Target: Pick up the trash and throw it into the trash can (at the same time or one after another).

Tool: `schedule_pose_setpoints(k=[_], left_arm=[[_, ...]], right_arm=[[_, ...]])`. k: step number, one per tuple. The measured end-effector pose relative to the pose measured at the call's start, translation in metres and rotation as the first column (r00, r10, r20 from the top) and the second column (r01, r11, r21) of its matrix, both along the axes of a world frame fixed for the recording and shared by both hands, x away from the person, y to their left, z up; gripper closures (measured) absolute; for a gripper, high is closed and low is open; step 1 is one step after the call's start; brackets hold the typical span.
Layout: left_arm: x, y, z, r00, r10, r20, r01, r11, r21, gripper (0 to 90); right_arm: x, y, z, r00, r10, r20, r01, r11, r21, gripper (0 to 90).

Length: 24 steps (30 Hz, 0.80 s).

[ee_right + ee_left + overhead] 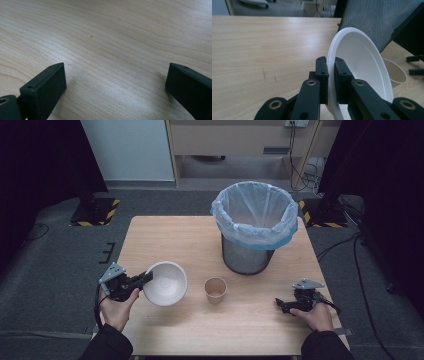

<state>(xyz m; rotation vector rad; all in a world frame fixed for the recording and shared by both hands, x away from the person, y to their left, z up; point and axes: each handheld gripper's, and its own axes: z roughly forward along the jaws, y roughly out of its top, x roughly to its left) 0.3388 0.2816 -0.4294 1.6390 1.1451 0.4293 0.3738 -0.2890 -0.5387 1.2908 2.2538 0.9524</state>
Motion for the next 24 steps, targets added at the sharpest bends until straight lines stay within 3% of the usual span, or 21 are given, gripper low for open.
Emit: schedule_pose_setpoints(k=[12,24], left_arm=[[0.001,0.000,0.020,0.9981,0.005,0.061,-0.003,0.9998,-0.019,82.9],[0.006,-0.002,0.061,0.9858,0.006,0.168,0.004,0.9985,-0.055,83.0]], right_arm=[[0.000,0.000,0.000,1.0000,0.000,0.000,0.000,1.000,0.000,3.4],[-0.001,0.001,0.000,1.0000,0.003,0.000,-0.003,1.000,-0.001,3.4]])
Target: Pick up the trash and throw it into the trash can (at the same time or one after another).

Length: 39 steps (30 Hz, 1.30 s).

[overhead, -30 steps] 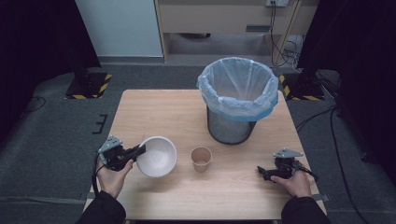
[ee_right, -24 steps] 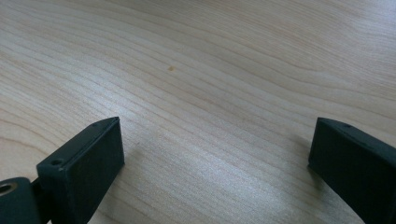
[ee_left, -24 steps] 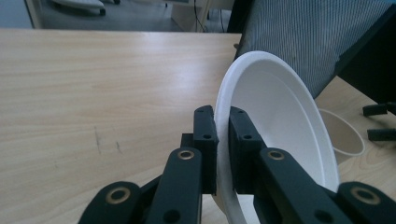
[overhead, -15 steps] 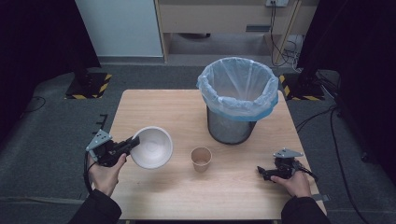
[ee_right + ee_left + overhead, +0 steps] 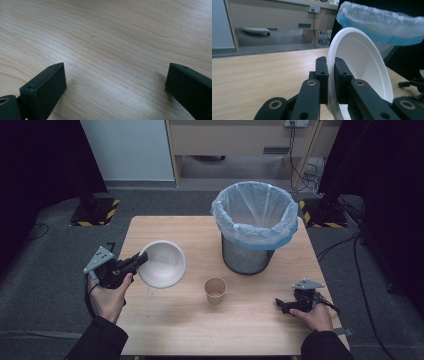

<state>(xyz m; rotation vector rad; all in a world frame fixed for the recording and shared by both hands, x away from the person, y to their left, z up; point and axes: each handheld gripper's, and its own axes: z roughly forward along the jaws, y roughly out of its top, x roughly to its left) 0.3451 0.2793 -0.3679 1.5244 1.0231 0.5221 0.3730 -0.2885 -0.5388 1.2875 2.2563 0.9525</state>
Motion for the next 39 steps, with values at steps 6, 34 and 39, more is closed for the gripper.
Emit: schedule_pose_setpoints(k=[6,34,39], left_arm=[[0.003,-0.007,0.020,0.9989,-0.011,0.046,0.012,0.9997,-0.021,83.0],[0.025,-0.059,0.079,0.9850,-0.080,0.152,0.085,0.9961,-0.024,82.9],[0.031,-0.071,0.085,0.9836,-0.092,0.155,0.095,0.9954,-0.013,82.9]], right_arm=[[0.000,0.000,0.000,1.0000,0.000,0.000,0.000,1.000,0.000,3.4],[0.000,0.000,0.000,1.0000,0.005,-0.001,-0.005,1.000,-0.002,3.3],[0.000,0.000,0.000,1.0000,0.005,-0.001,-0.005,1.000,-0.002,3.3]])
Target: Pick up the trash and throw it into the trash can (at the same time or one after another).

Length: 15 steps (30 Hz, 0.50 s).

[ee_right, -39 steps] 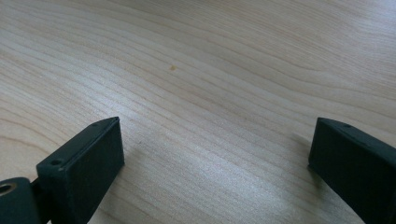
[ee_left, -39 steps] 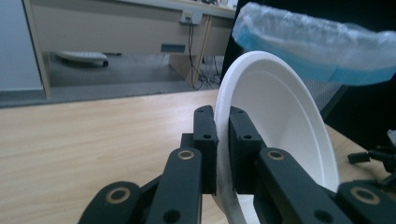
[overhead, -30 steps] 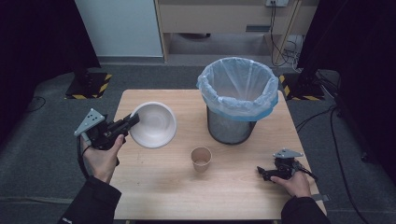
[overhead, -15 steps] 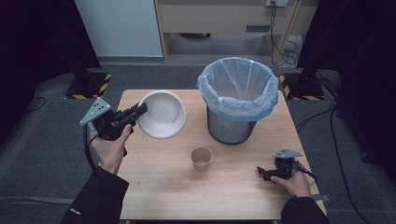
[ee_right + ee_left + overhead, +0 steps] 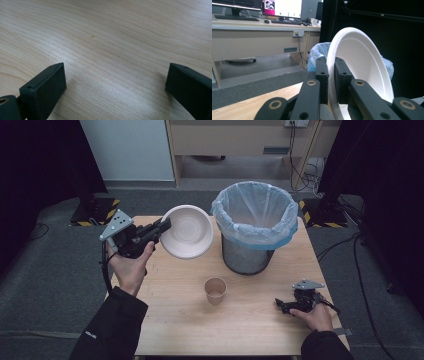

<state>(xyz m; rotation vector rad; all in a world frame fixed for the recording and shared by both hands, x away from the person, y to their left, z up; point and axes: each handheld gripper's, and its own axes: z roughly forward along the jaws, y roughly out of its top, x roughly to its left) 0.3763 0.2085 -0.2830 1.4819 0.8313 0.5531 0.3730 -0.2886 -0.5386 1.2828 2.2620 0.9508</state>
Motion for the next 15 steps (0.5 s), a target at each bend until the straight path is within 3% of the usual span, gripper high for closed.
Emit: schedule_pose_setpoints(k=[15], left_arm=[[0.016,-0.029,0.027,0.9992,-0.010,0.039,0.009,0.9998,0.017,83.0]], right_arm=[[0.000,0.000,0.000,1.0000,0.000,0.000,0.000,1.000,0.000,3.2]])
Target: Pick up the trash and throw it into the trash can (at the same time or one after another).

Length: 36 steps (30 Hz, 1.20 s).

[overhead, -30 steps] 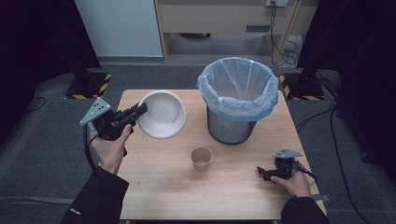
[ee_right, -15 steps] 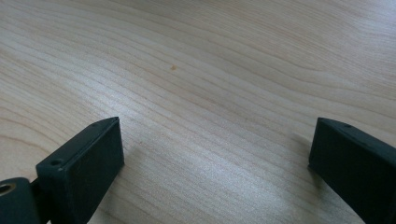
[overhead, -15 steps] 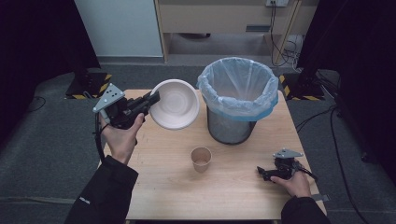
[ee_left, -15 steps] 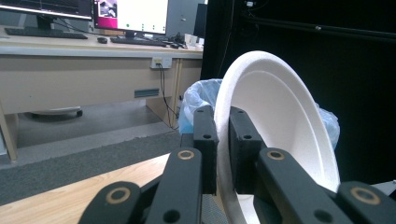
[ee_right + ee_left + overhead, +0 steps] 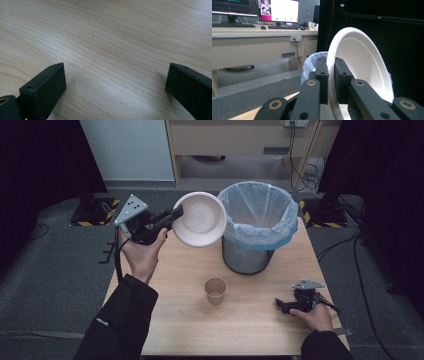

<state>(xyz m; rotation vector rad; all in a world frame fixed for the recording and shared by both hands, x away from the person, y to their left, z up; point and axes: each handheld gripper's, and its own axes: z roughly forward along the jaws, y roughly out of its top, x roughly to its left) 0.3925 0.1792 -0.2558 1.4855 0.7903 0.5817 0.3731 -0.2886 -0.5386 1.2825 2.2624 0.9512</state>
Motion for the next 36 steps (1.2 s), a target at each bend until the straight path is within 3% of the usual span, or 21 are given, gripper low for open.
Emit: schedule_pose_setpoints(k=[17,33,36], left_arm=[[0.013,-0.034,0.041,0.9979,-0.017,0.062,0.015,0.9996,0.023,82.9],[0.031,-0.065,0.052,0.9973,-0.035,0.065,0.033,0.9990,0.031,82.9],[0.039,-0.075,0.054,0.9972,-0.035,0.066,0.032,0.9983,0.049,82.9]], right_arm=[[0.000,0.000,0.000,1.0000,-0.001,0.004,0.001,1.000,0.002,3.0],[0.000,0.000,0.000,1.0000,-0.002,0.003,0.002,1.000,0.004,2.9],[0.000,0.000,0.000,1.0000,0.000,0.003,0.000,1.000,0.002,2.9]])
